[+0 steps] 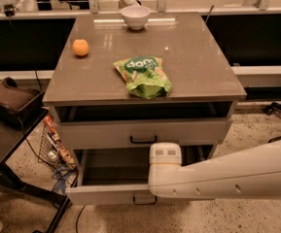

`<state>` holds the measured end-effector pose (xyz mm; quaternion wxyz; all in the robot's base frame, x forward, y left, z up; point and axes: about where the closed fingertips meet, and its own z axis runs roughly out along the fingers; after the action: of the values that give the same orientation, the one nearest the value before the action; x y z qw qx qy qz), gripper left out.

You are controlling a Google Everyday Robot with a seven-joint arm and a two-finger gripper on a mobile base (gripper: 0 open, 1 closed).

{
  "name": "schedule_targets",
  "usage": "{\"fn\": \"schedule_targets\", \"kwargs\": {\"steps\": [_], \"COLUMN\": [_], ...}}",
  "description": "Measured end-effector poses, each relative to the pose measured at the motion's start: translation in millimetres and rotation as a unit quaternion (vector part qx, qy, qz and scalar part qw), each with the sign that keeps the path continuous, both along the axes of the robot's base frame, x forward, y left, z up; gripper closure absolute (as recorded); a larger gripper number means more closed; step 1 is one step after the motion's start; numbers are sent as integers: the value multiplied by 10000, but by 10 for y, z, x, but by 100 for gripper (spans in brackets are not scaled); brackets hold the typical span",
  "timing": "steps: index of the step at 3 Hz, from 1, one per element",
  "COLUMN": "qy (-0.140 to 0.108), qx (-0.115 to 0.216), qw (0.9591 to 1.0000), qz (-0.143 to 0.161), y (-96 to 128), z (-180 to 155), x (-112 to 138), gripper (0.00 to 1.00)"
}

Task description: Open middle drawer

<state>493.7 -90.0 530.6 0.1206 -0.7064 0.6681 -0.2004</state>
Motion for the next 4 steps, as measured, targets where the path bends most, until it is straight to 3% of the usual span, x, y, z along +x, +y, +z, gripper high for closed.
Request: {"fn": "schedule_targets", "kwargs": {"steps": [1,2,4], "qy": [47,43,105], "qx": [-149,-142,220], "qw": [9995,9995,9993], "qz": [278,266,286], "y": [-11,-9,-163], "z": [47,38,-444], "x": [1,0,336], "gripper": [100,100,100]}}
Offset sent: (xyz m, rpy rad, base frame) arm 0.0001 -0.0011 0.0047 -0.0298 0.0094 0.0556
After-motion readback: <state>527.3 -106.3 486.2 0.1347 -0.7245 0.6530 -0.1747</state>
